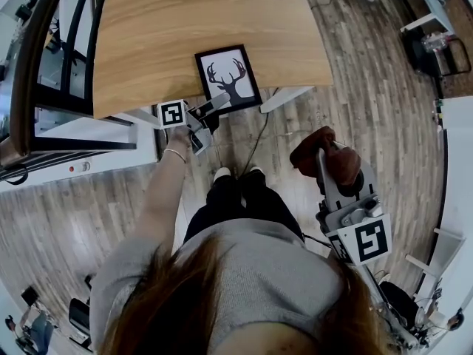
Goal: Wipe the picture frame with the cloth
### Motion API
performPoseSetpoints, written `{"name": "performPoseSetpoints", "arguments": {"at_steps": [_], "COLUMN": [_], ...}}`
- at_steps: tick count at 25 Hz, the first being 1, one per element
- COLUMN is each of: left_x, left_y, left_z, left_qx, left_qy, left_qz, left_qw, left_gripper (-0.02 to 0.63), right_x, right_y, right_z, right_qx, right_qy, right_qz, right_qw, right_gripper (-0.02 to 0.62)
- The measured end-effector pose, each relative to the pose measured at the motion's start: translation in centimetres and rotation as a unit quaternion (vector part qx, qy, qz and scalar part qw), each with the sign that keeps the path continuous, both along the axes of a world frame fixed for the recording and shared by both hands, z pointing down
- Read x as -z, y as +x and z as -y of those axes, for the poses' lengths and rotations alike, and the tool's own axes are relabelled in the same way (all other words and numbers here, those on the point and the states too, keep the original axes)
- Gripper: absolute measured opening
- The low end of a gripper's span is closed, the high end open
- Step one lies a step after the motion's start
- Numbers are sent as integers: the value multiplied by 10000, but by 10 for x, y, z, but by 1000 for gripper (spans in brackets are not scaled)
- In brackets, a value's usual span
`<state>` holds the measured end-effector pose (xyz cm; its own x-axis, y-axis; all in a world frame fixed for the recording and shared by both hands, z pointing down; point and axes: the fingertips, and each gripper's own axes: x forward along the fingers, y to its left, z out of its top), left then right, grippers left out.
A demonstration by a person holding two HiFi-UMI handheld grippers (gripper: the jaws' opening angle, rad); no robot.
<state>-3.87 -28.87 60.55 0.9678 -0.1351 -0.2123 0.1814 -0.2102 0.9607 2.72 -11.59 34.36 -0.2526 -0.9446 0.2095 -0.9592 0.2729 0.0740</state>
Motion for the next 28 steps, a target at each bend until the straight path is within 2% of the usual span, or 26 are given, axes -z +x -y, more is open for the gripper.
{"name": "performPoseSetpoints", "arguments": {"at_steps": [2, 6, 12, 14, 16, 18, 19, 20, 22, 23, 26, 28], "left_x": [-4, -11, 3, 21, 47, 76, 88, 100, 122, 134, 168, 180], "left_y": [-5, -21, -64, -78, -84, -80, -76, -72, -63, -58, -48, -46], "left_z": [-6, -17, -39, -47, -56, -66, -71, -76, -82, -82, -75, -79], "left_qx": [-52, -80, 146, 221, 197, 94, 35, -9, 39, 132, 500, 603], "left_qy": [-25, -11, -3, 187, 655, 1393, 1821, 2255, 2935, 3126, 3449, 3556], "left_qz": [78, 326, 483, 515, 540, 715, 889, 1111, 1475, 1544, 1590, 1735], "left_qw": [10000, 9994, 9987, 9983, 9962, 9876, 9792, 9679, 9445, 9372, 9237, 9164], "left_gripper": [331, 331, 330, 330, 330, 328, 327, 315, 246, 198, 52, 10], "right_x": [1, -7, -7, -6, -3, -2, -2, -3, -6, -7, -12, -11], "right_y": [-6, -7, -15, -17, -20, -24, -28, -32, -39, -40, -37, -40], "right_z": [2, 5, 8, 10, 14, 16, 17, 16, 17, 18, 25, 28], "right_qx": [78, -87, 8, 45, 103, 223, 306, 363, 397, 396, 438, 461], "right_qy": [64, -154, -61, 0, 90, 211, 263, 268, 193, 201, 244, 284], "right_qz": [123, 84, 158, 204, 241, 254, 278, 327, 404, 411, 359, 462], "right_qw": [9999, 9998, 9999, 9998, 9996, 9992, 9988, 9984, 9982, 9982, 9981, 9975], "right_gripper": [46, 46, 46, 46, 46, 46, 46, 46, 46, 46, 46, 46]}}
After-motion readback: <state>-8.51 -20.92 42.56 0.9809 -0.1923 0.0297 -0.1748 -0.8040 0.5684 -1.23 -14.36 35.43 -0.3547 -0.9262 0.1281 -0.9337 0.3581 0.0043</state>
